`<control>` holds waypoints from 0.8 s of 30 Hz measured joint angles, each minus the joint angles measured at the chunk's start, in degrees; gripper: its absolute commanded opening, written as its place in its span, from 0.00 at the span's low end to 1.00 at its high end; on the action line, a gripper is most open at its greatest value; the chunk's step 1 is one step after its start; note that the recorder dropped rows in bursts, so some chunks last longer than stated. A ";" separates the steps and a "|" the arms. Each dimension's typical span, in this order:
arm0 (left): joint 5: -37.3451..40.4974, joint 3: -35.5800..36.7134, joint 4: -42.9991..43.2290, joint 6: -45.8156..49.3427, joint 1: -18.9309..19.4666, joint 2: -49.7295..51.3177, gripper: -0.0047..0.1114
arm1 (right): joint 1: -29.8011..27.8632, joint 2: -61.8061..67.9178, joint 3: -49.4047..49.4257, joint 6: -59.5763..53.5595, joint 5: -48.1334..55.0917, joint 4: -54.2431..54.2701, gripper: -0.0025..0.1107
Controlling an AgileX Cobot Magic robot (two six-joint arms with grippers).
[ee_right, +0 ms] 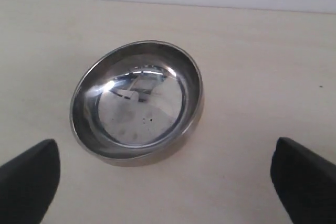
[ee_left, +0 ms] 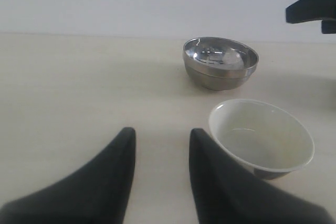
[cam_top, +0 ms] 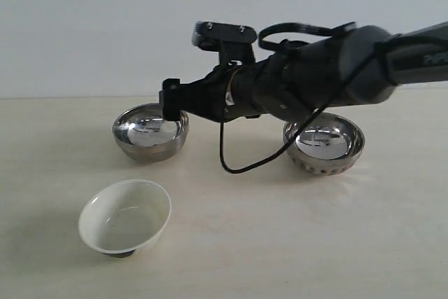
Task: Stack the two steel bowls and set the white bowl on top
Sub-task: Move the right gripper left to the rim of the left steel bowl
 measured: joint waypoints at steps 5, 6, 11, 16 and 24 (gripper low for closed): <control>0.00 0.00 0.00 0.00 0.00 0.00 0.32 | 0.82 8.73 -6.24 0.11 0.00 0.65 0.92; 0.00 0.00 0.00 0.00 0.00 0.00 0.32 | 0.82 10.16 -7.30 0.42 0.00 0.92 0.92; 0.00 0.00 0.00 0.00 0.00 0.00 0.32 | 0.82 16.95 -12.81 3.37 -0.12 1.27 0.92; 0.00 0.00 0.00 0.00 0.00 0.00 0.32 | 0.82 20.68 -16.77 6.24 0.00 1.37 0.92; 0.00 0.00 0.00 0.00 0.00 0.00 0.32 | 0.82 22.58 -18.07 9.54 -0.24 1.48 0.92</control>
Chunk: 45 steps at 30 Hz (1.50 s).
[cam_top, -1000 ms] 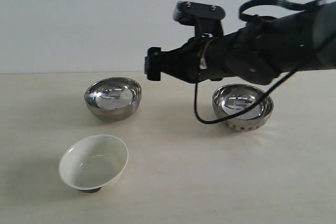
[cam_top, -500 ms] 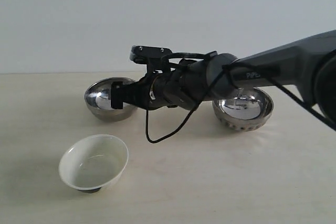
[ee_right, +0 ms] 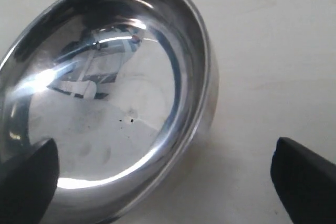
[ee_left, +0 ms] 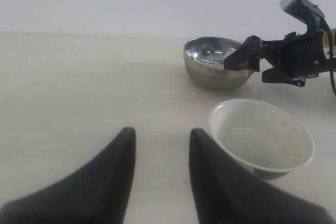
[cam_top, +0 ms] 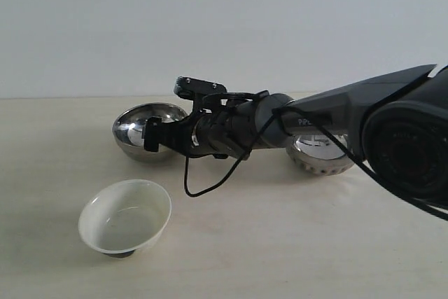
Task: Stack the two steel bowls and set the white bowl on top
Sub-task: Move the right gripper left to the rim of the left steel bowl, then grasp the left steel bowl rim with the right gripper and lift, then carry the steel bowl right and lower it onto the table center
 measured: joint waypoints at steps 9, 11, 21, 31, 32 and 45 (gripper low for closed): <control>0.00 0.00 0.00 0.00 0.00 0.00 0.32 | 0.00 0.24 -0.04 1.48 0.00 0.00 0.33; 0.00 0.00 0.00 0.00 0.00 0.00 0.32 | 0.00 0.24 -0.04 1.69 -0.08 0.00 0.06; 0.00 0.00 0.00 0.00 0.00 0.00 0.32 | 0.00 0.12 -0.04 2.04 1.46 0.11 0.02; 0.00 0.00 0.00 0.00 0.00 0.00 0.32 | -0.18 -8.77 -0.04 -4.97 16.63 -0.62 0.02; 0.00 0.00 0.00 0.00 0.00 0.00 0.32 | -0.22 -10.05 -0.04 -6.12 18.40 -0.62 0.02; 0.00 0.00 0.00 0.00 0.00 0.00 0.32 | -4.28 -22.46 4.57 -23.68 39.08 8.15 0.02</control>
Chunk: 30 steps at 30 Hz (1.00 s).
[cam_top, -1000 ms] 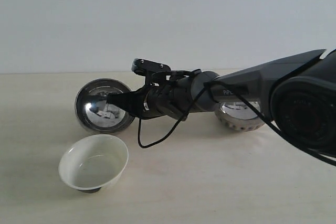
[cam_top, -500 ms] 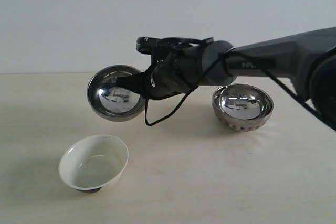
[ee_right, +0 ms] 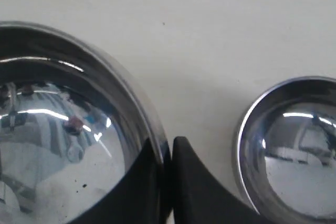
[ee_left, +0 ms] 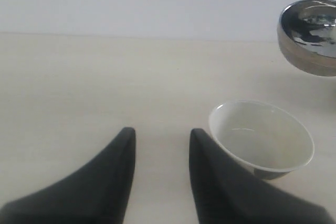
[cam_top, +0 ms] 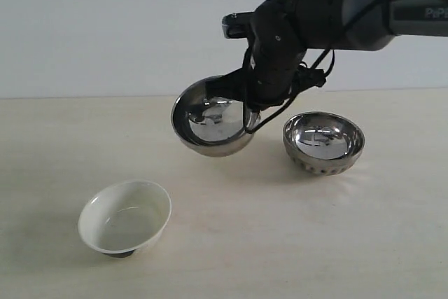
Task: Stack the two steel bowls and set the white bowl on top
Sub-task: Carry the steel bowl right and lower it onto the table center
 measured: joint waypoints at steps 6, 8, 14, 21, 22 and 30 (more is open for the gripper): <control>0.00 0.00 0.00 0.00 0.00 0.00 0.32 | -1.66 -6.50 11.64 -3.09 -3.61 3.36 0.02; 0.00 0.00 0.00 0.00 0.00 0.00 0.32 | -1.65 -8.25 15.41 -3.50 -5.46 3.94 0.02; 0.00 0.00 0.00 0.00 0.00 0.00 0.32 | -1.65 -9.76 23.59 -4.47 -8.91 4.64 0.02; 0.00 0.00 0.00 0.00 0.00 0.00 0.32 | -1.72 -9.76 28.94 -4.85 -15.49 7.13 0.02; 0.00 0.00 0.00 0.00 0.00 0.00 0.32 | -1.72 -9.76 29.56 -4.85 -16.26 7.27 0.02; 0.00 0.00 0.00 0.00 0.00 0.00 0.32 | -1.72 -9.86 32.83 -6.21 -18.82 9.22 0.02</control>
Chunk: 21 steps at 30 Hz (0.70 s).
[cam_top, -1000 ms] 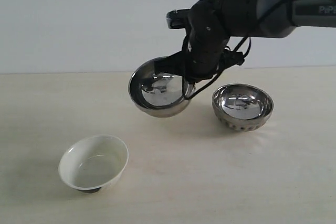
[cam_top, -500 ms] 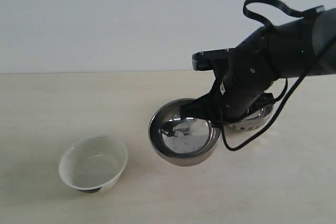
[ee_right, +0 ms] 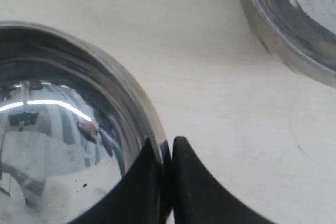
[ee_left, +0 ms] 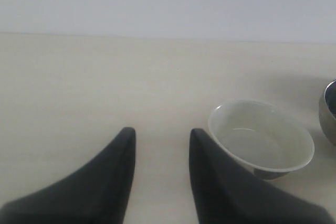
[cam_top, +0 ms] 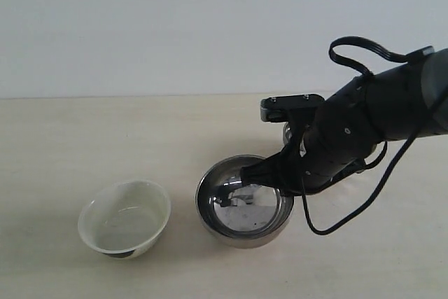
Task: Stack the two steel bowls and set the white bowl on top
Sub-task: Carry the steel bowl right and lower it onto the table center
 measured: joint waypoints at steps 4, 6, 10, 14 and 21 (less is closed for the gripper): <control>0.00 0.00 0.00 0.00 0.00 0.00 0.32 | 0.00 0.00 0.11 -3.42 0.14 4.13 0.02; 0.00 0.00 0.00 0.00 0.00 0.00 0.32 | 0.00 0.00 0.11 -7.14 0.27 7.75 0.02; 0.00 0.00 0.00 0.00 0.00 0.00 0.32 | 0.00 0.00 0.11 -13.40 0.27 13.65 0.02; 0.00 0.00 0.00 0.00 0.00 0.00 0.32 | 0.00 0.00 0.11 -14.71 0.27 14.44 0.02; 0.00 0.00 0.00 0.00 0.00 0.00 0.32 | 0.00 2.05 0.11 -14.94 0.04 14.57 0.02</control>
